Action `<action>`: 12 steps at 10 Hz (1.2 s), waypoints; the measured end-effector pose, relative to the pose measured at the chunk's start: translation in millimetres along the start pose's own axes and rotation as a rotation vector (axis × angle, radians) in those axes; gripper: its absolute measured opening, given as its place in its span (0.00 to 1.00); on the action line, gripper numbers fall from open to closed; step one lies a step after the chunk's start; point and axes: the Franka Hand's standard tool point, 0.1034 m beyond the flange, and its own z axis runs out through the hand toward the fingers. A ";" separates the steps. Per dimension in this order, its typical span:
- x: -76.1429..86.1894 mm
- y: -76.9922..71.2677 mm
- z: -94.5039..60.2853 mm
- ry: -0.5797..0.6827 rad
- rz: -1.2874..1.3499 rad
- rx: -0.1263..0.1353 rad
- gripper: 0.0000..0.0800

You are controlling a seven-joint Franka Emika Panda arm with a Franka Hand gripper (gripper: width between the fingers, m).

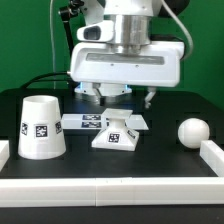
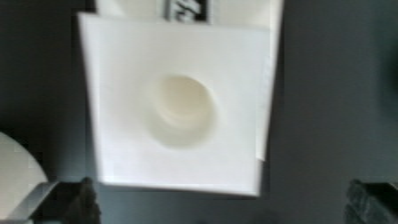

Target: Assemble lamp

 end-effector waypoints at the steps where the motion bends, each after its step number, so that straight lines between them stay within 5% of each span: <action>1: -5.2 9.4 2.0 -0.001 0.010 0.004 0.87; 12: -15.7 2.3 24.5 -0.027 -0.014 -0.017 0.87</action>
Offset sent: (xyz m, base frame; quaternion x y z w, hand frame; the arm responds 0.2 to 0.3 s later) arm -0.0057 0.0053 -0.0163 0.0011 0.0045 0.0123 0.9999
